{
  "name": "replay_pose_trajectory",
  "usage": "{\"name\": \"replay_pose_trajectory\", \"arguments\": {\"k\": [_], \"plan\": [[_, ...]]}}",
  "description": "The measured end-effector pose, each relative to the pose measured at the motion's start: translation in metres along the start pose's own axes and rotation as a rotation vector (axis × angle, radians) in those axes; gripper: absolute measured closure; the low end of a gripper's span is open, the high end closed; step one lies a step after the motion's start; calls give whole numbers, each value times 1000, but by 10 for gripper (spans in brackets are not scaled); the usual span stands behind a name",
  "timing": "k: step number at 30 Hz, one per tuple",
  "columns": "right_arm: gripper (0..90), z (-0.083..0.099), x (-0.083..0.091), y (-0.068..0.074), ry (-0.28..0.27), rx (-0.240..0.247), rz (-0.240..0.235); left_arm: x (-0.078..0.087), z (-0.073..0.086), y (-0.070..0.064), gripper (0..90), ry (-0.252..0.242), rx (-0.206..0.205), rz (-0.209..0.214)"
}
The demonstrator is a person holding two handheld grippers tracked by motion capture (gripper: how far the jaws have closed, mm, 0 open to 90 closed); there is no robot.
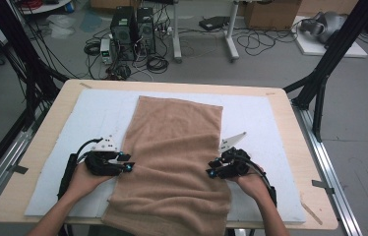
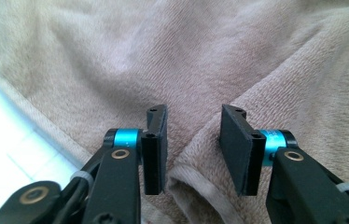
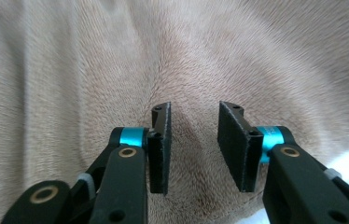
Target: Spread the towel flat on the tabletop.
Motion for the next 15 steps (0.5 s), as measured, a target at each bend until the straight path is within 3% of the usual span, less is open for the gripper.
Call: {"name": "replay_pose_trajectory", "arguments": {"k": [1,3,5,8,9,12,13,14,15], "plan": [[712,2,-4,1,0,1,-9,-1,1,-1,634,8,-5,3],[844,6,-3,2,-24,-14,2,-1,2,-2,640,16,-7,10],[891,8,0,5,-27,-9,-37,0,4,-4,657,18,-6,27],[898,9,2,15,-15,32,-111,4,10,-8,759,52,-12,82],[898,9,3,18,-8,41,-117,5,13,-10,799,56,-22,94],[891,6,7,27,-39,64,-192,10,15,-12,815,51,-30,104],[888,3,9,28,-42,78,-189,12,14,-12,808,33,-29,100],[828,0,11,29,-58,94,-176,13,12,-11,791,21,-28,94],[801,-3,14,27,-78,95,-138,14,10,-9,761,5,-25,81]]}}
Point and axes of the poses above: each handheld gripper's, and its own axes: x roughly backward along the jaws, z roughly out of its underside, y roughly to its left, the point moved 5 cm from there along -x, roughly forward along the jaws, and after that the axes turned 13 degrees about x, right-handed, at the moved point
